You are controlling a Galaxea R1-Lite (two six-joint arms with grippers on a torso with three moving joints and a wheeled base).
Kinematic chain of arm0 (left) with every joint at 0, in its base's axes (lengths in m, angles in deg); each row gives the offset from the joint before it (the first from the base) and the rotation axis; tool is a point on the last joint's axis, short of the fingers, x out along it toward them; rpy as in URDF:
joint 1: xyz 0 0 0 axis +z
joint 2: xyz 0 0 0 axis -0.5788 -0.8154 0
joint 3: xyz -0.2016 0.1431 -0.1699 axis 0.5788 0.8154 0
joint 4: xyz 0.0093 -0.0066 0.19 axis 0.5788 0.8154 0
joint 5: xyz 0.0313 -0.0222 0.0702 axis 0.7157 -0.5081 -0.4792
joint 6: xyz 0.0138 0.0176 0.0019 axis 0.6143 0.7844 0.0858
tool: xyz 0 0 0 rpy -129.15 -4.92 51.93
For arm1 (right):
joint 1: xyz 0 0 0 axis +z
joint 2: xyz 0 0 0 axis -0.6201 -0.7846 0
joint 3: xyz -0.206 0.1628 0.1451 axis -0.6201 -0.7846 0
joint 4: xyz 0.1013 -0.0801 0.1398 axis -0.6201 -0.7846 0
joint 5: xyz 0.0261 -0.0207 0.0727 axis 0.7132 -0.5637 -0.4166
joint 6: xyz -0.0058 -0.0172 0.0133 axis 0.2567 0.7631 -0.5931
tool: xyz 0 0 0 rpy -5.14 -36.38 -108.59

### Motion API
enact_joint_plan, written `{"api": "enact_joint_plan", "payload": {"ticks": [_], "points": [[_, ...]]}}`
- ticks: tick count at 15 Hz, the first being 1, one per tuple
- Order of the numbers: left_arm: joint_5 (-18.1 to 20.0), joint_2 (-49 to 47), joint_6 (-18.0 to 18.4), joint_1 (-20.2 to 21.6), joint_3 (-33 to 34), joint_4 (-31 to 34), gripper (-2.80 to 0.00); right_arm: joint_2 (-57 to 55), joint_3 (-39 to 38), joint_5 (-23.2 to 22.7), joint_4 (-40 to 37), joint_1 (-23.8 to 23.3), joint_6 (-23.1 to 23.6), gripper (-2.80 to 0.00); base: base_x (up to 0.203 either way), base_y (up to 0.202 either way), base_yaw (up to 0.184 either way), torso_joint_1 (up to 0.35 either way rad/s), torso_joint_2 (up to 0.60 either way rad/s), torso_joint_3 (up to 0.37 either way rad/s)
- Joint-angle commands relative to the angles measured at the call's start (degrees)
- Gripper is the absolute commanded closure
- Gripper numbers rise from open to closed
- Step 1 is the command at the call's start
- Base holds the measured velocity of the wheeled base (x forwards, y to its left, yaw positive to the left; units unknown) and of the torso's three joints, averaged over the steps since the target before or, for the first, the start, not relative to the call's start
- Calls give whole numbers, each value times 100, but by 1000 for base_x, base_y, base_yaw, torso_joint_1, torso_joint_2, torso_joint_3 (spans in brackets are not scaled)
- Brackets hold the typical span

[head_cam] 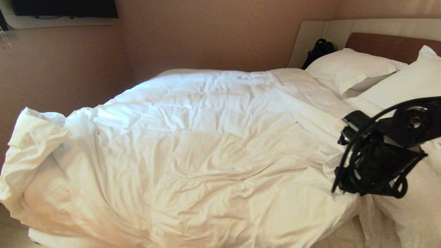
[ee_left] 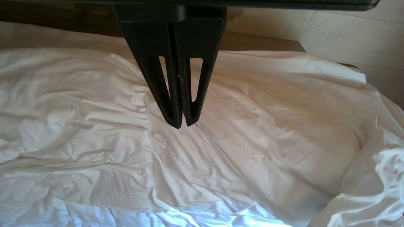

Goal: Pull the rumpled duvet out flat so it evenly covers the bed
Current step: Flatten the corners of the folded blanket

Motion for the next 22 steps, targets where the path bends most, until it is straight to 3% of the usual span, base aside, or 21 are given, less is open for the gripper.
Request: {"api": "enact_joint_plan", "payload": {"ticks": [1, 5, 10, 18, 22], "points": [[-4, 0, -4, 1, 0, 0, 0, 994, -573, -144, -43, 6, 545, 0, 0, 0, 0, 0, 0, 0], [-4, 0, -4, 1, 0, 0, 0, 2166, -1854, -353, -66, 10, 1200, 0, 0, 0, 0, 0, 0, 0], [-4, 0, -4, 1, 0, 0, 0, 2781, -2934, -508, -35, 12, 1751, 0, 0, 0, 0, 0, 0, 0], [-4, 0, -4, 1, 0, 0, 0, 2984, -3757, -622, -16, 21, 1977, 0, 0, 0, 0, 0, 0, 0], [-4, 0, -4, 1, 0, 0, 0, 2975, -4460, -631, 652, 21, 2214, 0, 0, 0, 0, 0, 0, 0]]}}
